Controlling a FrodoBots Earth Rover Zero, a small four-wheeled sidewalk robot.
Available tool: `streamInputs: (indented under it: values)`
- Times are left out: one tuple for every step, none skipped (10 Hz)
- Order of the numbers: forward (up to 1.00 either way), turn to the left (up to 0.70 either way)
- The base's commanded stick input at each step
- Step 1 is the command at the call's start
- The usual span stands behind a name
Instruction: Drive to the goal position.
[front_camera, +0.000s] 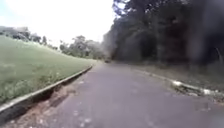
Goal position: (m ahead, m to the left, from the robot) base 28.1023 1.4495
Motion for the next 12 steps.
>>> streamInputs:
  values:
    - [1.00, 0.00]
    - [1.00, 0.00]
    - [1.00, 0.00]
    - [1.00, 0.00]
    - [1.00, 0.00]
    - [1.00, 0.00]
    - [1.00, 0.00]
    - [1.00, -0.24]
    - [1.00, -0.39]
    - [1.00, -0.40]
    - [1.00, -0.40]
    - [1.00, -0.40]
